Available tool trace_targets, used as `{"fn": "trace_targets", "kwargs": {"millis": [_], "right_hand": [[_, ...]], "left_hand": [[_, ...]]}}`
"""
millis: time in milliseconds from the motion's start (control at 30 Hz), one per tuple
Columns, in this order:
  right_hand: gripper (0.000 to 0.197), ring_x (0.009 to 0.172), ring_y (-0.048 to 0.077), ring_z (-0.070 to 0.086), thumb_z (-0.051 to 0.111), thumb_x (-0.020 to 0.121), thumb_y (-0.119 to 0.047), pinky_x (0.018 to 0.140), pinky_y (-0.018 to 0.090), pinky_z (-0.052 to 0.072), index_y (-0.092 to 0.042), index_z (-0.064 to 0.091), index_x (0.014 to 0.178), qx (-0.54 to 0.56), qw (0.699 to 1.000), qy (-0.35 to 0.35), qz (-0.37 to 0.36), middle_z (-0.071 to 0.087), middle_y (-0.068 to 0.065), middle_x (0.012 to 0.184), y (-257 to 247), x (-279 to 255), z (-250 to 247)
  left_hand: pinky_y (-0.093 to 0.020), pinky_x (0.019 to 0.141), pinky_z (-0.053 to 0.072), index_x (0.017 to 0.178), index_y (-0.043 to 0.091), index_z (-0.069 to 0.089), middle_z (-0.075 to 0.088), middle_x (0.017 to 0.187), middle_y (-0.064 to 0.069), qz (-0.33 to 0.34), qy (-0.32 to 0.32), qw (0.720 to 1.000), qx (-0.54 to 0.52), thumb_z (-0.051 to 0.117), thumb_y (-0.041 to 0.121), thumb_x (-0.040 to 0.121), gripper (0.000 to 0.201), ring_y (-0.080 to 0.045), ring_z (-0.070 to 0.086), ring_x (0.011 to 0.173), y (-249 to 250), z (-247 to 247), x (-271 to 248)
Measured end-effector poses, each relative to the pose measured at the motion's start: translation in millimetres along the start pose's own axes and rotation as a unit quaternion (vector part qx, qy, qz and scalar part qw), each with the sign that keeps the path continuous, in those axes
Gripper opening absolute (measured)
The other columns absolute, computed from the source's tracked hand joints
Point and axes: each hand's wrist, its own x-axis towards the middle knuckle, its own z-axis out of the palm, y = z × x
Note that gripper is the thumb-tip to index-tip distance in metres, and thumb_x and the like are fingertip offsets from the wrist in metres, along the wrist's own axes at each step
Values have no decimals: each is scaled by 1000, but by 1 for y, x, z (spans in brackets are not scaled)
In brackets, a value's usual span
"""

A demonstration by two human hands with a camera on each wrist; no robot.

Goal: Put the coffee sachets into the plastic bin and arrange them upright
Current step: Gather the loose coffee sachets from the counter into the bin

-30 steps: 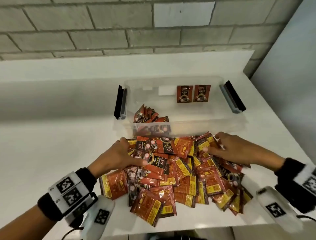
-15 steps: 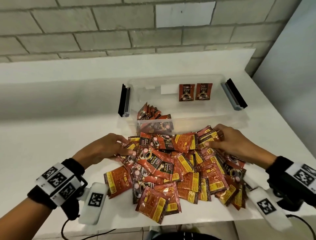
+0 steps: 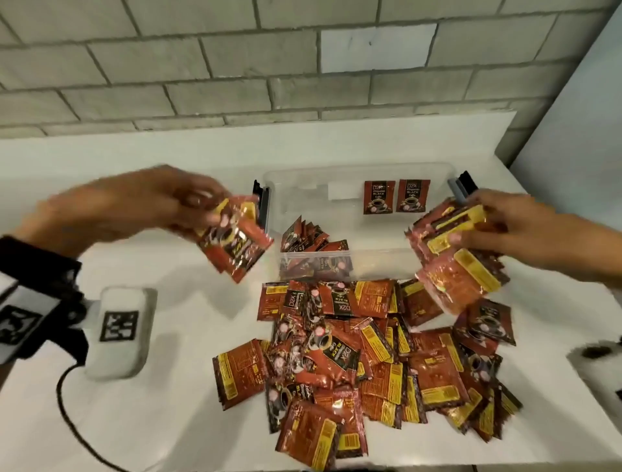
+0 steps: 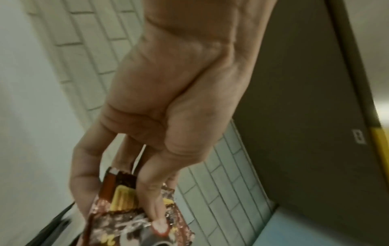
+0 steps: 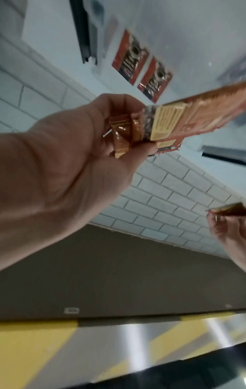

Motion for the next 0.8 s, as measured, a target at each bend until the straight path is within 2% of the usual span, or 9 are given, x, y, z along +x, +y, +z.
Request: {"fn": "trace_targets", "kwargs": {"millis": [33, 100, 167, 233, 333, 400, 533, 667, 800], "right_hand": [[19, 77, 10, 69, 66, 80, -27, 68, 25, 51, -19, 59, 96, 49, 999, -4, 5, 73, -2, 86, -8, 6, -6], [14, 72, 10, 69, 64, 84, -20, 62, 22, 52, -14, 59, 96, 119, 992, -19, 24, 74, 1, 85, -22, 23, -14], [9, 67, 9, 68, 60, 87, -13, 55, 19, 53, -9, 59, 95, 195, 979, -45, 46, 73, 6, 83, -34, 48, -17], [9, 64, 9, 68, 57, 90, -10, 53, 19, 53, -4, 60, 96, 240, 965, -80, 73, 72, 5, 78, -45, 76, -13], [9, 68, 11, 66, 54, 92, -10, 52, 21, 54, -3, 59, 96, 234, 954, -145, 121, 71, 4, 77, -53, 112, 7], [14, 80, 15, 63, 52, 93, -9, 57, 22, 54, -3, 57, 105, 221, 944, -191, 155, 68, 7, 91, -54, 130, 24], [36, 90, 17, 58, 50, 95, -8, 75, 25, 51, -1, 45, 130, 212, 926, -249, 191, 60, 14, 122, -57, 149, 59], [29, 91, 19, 58, 46, 97, -7, 86, 31, 49, 1, 45, 125, 227, 919, -263, 187, 61, 9, 98, -70, 159, 83], [10, 100, 20, 57, 47, 98, -14, 90, 30, 47, -9, 52, 105, 167, 945, -241, 146, 62, 11, 110, -84, 159, 96]], "left_hand": [[-21, 68, 56, 96, 22, 71, 74, 89, -5, 21, 12, 1000, 15, 81, 62, 45, 66, -13, 70, 83, 12, -5, 6], [-27, 73, 55, 96, 21, 70, 73, 88, -3, 52, 31, 995, 77, 77, 32, 73, 26, -19, 69, 86, 34, -9, 30], [-24, 71, 50, 98, 22, 67, 70, 90, 4, 84, 42, 981, 168, 66, 10, 84, 19, -18, 66, 85, 51, -5, 66], [-20, 67, 46, 102, 23, 67, 67, 92, 9, 95, 22, 961, 258, 64, 10, 85, 22, -15, 64, 83, 63, 6, 104], [-29, 79, 49, 103, 22, 70, 68, 95, 4, 103, -27, 920, 378, 67, 14, 84, 21, -14, 61, 88, 60, 25, 158], [-33, 86, 49, 102, 18, 72, 69, 92, 0, 103, -68, 896, 426, 67, 11, 84, 21, -13, 58, 86, 51, 34, 182], [-31, 84, 48, 107, 15, 71, 70, 103, -4, 82, -137, 868, 470, 66, 6, 82, 26, -16, 59, 92, 30, 44, 209], [-25, 76, 42, 107, 13, 72, 71, 104, -8, 37, -161, 868, 469, 60, 3, 85, 26, -18, 60, 92, 18, 44, 222], [-26, 75, 41, 109, 4, 68, 66, 99, -7, -24, -159, 844, 512, 61, 12, 87, 25, -19, 53, 84, 12, 44, 224]]}}
